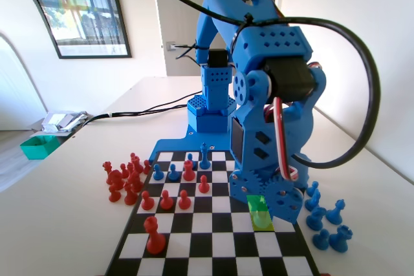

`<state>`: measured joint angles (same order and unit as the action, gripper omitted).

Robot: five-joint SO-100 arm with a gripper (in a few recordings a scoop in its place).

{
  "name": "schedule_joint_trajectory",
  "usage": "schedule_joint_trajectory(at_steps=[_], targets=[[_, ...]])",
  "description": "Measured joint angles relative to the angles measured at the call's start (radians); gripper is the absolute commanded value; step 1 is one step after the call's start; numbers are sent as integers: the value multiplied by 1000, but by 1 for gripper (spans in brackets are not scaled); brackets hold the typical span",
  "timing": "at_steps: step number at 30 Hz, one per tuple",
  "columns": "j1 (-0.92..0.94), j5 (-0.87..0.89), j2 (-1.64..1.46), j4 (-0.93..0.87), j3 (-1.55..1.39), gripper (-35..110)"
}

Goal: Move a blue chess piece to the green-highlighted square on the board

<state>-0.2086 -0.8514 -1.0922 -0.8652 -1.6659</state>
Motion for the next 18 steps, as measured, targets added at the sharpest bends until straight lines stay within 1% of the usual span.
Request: schedule_joint_trajectory(at_steps=[11,18], targets=[[5,9,-6,-37,18,1],[-17,9,-95,-55,-43,1]])
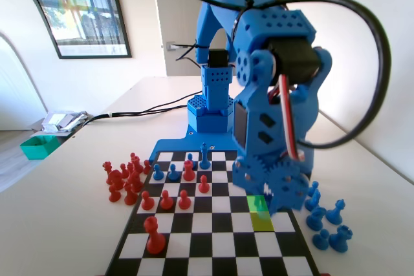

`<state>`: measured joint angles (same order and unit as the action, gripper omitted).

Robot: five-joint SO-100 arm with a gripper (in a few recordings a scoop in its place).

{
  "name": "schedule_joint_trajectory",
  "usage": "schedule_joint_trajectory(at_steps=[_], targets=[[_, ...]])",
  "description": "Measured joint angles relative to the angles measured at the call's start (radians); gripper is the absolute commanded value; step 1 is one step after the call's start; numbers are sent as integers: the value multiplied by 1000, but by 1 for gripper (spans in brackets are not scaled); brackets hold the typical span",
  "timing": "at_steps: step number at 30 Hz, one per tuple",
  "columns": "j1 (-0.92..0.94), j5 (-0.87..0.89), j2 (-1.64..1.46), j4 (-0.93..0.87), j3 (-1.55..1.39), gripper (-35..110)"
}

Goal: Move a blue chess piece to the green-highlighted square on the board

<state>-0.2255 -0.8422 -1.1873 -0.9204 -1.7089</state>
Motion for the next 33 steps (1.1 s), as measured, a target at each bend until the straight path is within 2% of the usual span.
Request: schedule_joint_trajectory(at_steps=[11,33], targets=[[-12,-6,-63,64,-158,1],[-12,-25,-66,143,-202,1]])
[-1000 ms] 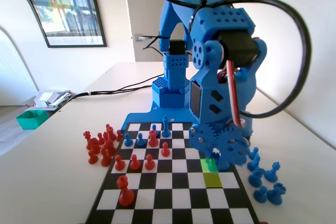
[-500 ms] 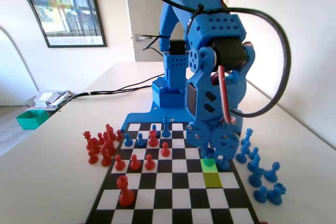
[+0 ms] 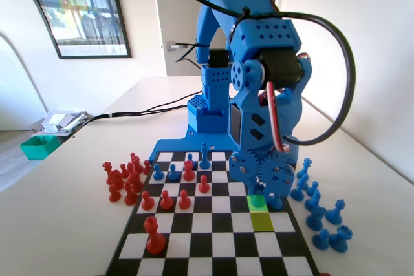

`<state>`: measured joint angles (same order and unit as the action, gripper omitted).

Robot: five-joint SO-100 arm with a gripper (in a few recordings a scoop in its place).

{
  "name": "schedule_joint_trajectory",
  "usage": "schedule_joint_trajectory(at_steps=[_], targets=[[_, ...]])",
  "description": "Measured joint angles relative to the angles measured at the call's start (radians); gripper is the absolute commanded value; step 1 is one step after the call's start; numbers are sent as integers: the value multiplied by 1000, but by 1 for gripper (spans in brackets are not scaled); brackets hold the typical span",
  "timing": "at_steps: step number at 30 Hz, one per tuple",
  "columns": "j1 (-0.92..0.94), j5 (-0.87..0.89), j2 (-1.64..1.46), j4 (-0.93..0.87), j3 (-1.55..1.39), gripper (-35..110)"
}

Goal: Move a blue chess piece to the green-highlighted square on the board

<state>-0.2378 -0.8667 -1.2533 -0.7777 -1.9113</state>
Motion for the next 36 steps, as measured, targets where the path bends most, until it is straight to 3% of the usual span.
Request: schedule_joint_trajectory(at_steps=[29,36], targets=[[0,-35,0,54,-32,1],[0,-35,0,54,-32,15]])
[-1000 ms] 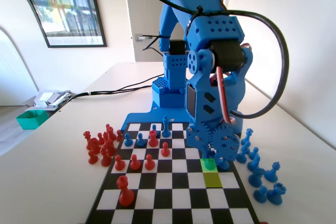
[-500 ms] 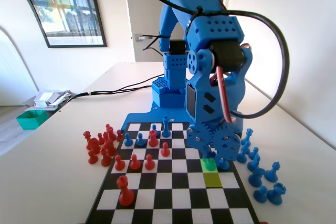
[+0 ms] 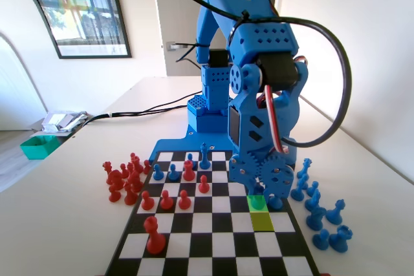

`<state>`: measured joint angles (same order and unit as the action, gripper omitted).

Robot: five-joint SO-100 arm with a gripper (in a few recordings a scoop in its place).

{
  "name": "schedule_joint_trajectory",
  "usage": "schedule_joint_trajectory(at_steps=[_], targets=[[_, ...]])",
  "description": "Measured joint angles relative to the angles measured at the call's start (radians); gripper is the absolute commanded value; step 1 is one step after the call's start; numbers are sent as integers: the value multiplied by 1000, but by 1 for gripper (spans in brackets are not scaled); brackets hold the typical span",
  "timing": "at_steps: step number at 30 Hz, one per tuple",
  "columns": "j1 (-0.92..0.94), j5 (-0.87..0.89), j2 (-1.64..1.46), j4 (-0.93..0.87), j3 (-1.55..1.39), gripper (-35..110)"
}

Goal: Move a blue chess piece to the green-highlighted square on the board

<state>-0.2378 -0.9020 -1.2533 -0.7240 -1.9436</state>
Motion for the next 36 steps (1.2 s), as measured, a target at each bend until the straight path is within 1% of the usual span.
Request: schedule_joint_trajectory(at_steps=[2,8,13,15,18,24,30,33,36], targets=[[0,0,0,0,0,17],[5,29,0,-15,28,17],[26,69,0,-67,110,16],[34,77,0,-115,152,13],[44,92,-11,-179,215,1],[40,87,-106,-316,290,1],[43,-3,-258,-462,302,1],[48,-94,-356,-546,301,1],[60,-230,-486,-644,268,1]])
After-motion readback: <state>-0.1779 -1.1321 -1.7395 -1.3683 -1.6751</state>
